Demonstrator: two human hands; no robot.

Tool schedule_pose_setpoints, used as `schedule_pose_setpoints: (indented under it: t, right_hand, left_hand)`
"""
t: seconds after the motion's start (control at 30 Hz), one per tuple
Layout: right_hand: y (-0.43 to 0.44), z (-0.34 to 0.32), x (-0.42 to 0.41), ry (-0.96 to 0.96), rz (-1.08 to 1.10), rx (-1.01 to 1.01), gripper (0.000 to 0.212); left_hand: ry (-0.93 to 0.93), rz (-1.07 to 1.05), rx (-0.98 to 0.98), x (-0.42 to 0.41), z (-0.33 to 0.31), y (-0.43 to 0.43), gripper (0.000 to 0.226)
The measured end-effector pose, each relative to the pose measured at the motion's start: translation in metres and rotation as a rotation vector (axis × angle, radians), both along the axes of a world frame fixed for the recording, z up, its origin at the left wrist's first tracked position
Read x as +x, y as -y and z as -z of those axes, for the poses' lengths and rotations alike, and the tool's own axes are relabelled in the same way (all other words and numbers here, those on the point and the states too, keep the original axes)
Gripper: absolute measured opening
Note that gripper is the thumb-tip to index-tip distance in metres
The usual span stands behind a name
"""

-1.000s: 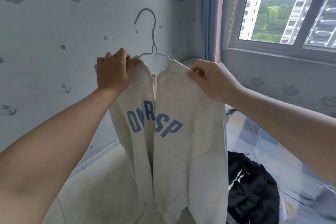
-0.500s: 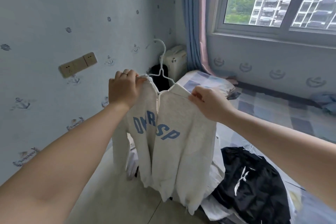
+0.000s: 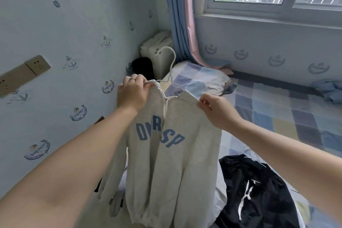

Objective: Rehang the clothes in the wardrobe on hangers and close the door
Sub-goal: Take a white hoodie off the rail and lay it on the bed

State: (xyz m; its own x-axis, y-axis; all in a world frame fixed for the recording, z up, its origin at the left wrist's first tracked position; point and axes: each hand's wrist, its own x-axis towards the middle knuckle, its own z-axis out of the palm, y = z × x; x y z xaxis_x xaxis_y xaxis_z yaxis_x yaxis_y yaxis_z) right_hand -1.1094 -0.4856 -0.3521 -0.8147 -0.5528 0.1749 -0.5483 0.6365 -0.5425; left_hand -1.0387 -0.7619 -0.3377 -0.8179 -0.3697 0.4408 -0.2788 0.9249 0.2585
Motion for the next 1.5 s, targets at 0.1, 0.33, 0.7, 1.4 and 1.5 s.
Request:
schedule_pose_setpoints:
  t: [0.1,0.33,0.7,1.4,1.5]
  right_hand:
    - [0.007,0.026,-0.031,0.055,0.038,0.016,0.013]
    - [0.031,0.099,-0.095,0.199,0.138,0.081,0.010]
    - [0.080,0.274,-0.167,0.411,0.336,0.288,0.013]
    - [0.130,0.450,-0.204,0.418,0.419,0.606,0.070]
    - [0.127,0.422,-0.178,0.424,0.399,0.667,0.071]
  left_hand:
    - [0.030,0.007,0.030,-0.034,0.023,0.005,0.032]
    - [0.207,0.017,0.101,-0.108,0.098,0.026,0.034]
    - [0.489,0.151,0.177,-0.201,0.288,0.073,0.026]
    - [0.791,0.338,0.317,-0.269,0.474,0.102,0.068]
    - [0.838,0.394,0.291,-0.238,0.452,0.097,0.071]
